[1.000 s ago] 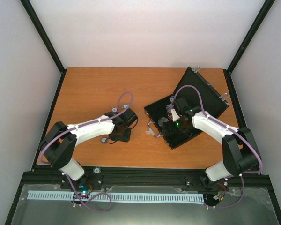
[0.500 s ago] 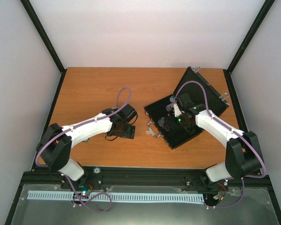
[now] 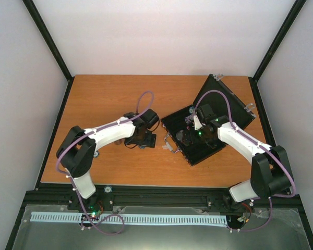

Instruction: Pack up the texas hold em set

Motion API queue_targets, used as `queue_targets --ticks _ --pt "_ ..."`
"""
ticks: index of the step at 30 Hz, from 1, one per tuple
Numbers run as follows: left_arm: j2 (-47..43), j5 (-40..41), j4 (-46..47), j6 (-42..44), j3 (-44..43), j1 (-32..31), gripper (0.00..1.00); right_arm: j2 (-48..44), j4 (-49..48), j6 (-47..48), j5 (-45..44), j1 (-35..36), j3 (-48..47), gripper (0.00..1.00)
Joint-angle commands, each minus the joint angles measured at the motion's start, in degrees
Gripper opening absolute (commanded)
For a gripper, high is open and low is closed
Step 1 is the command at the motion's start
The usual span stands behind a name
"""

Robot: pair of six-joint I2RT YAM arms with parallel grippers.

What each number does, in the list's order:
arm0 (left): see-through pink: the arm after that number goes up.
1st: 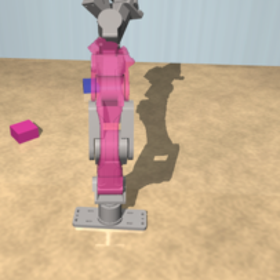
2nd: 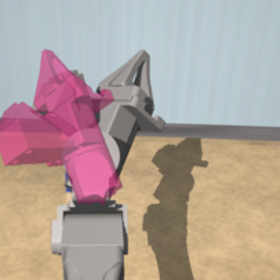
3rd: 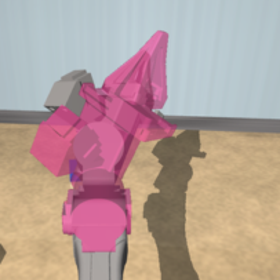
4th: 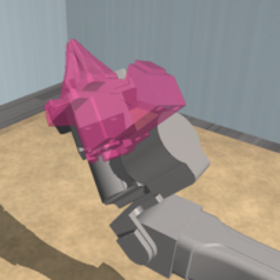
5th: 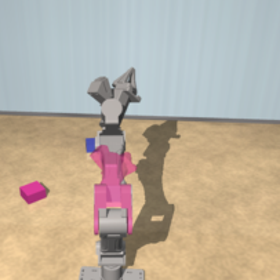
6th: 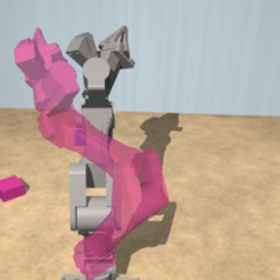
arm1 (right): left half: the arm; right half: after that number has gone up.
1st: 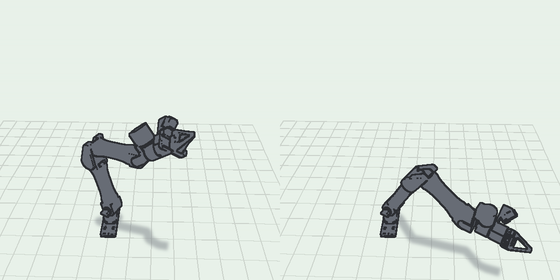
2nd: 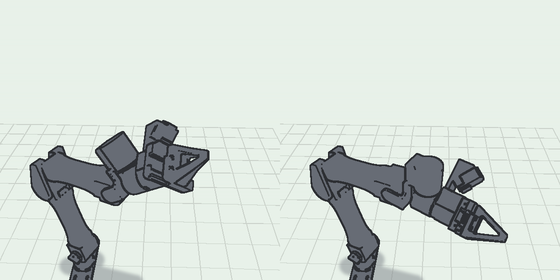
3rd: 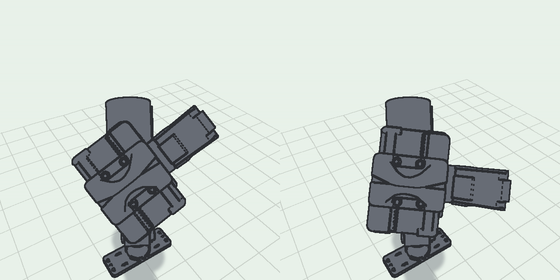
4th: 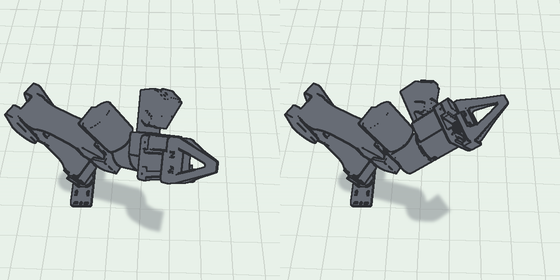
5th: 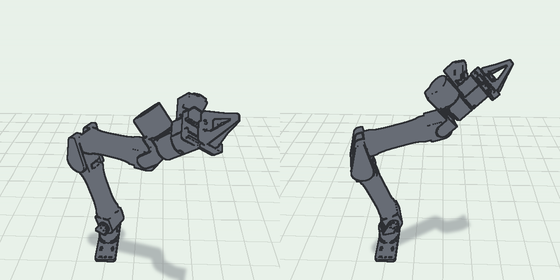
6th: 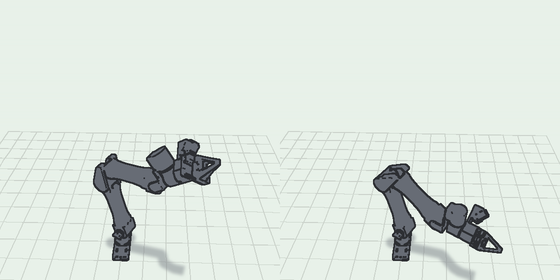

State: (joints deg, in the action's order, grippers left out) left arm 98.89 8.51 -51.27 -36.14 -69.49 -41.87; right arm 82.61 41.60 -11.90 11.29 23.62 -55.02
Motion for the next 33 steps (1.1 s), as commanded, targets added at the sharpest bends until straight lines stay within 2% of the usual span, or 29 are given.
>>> queue_targets --ticks 1,13,19,24,29,33 --pt "3.47 -1.12 0.17 -0.51 -3.21 0.29 1.0 0.53 -0.3 0.01 -0.4 -0.63 0.57 1.0" --pt "9.79 -1.29 2.28 -1.15 -3.94 1.5 0.99 2.12 -1.35 0.8 1.05 -1.62 1.12 1.0" --pt "13.0 -2.26 3.16 0.26 -5.44 2.24 0.89 2.81 -1.53 1.39 1.28 -2.06 1.58 1.0" --pt "13.64 -3.85 3.47 0.7 -5.2 2.41 0.71 3.07 -1.61 1.61 1.46 -2.47 1.68 1.0" --pt "11.37 -4.15 2.51 1.05 -2.43 2.4 0.69 3.17 -1.83 1.7 1.68 -2.8 1.76 1.0" --pt "8.69 -3.24 2.39 1.46 0.74 2.4 0.71 3.41 -2.07 1.62 1.88 -2.87 1.85 1.0"
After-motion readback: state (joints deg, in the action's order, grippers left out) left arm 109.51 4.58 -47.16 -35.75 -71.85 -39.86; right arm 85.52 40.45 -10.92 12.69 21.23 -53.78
